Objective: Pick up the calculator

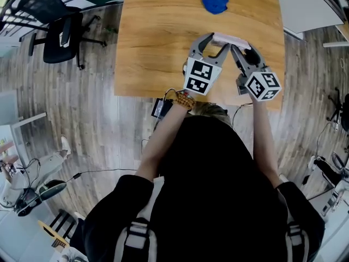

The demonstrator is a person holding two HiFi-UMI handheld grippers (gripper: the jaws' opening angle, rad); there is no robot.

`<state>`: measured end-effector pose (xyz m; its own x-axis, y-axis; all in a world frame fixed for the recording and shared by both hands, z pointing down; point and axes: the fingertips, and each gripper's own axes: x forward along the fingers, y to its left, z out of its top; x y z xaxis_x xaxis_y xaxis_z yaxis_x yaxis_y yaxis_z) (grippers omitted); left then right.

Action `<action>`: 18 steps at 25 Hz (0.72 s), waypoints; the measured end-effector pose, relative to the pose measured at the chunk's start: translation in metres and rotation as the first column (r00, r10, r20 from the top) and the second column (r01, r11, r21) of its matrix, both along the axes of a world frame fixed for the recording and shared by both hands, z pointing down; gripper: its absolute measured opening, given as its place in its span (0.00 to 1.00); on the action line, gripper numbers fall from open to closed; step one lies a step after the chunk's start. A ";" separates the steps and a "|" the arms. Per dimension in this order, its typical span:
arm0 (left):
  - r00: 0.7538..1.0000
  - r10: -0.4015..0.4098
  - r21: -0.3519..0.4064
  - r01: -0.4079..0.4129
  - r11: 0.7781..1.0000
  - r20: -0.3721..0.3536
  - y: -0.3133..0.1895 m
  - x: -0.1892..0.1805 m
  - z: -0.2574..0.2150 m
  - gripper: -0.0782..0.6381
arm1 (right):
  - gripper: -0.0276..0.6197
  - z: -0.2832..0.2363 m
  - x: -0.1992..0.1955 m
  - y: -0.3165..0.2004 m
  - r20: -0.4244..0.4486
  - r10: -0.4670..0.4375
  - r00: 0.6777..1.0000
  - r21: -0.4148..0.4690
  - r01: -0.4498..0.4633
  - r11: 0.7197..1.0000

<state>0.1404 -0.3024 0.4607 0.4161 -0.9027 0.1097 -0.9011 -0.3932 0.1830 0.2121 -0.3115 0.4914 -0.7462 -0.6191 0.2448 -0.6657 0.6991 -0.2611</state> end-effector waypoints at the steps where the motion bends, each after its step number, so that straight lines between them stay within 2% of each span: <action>1: 1.000 -0.002 0.014 0.002 1.000 -0.003 0.001 0.000 -0.008 0.42 | 0.42 -0.008 0.000 0.000 0.004 -0.001 1.000 0.016 0.001 1.000; 7: 1.000 0.016 0.095 -0.015 0.995 -0.006 0.012 0.007 -0.048 0.42 | 0.42 -0.051 0.009 0.009 0.015 -0.003 1.000 0.120 0.001 0.993; 13: 1.000 0.012 0.169 -0.010 0.986 -0.011 0.021 0.001 -0.089 0.42 | 0.41 -0.096 0.003 0.019 0.081 -0.016 0.997 0.190 0.000 0.982; 18: 1.000 0.002 0.232 0.004 0.973 -0.024 0.031 -0.007 -0.118 0.42 | 0.41 -0.129 -0.005 0.028 0.063 -0.027 0.998 0.267 0.009 0.964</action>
<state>0.1330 -0.2711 0.3426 0.4152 -0.9026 -0.1132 -0.8979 -0.4267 0.1085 0.2067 -0.2831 0.3627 -0.7666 -0.6417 0.0236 -0.6402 0.7608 -0.1066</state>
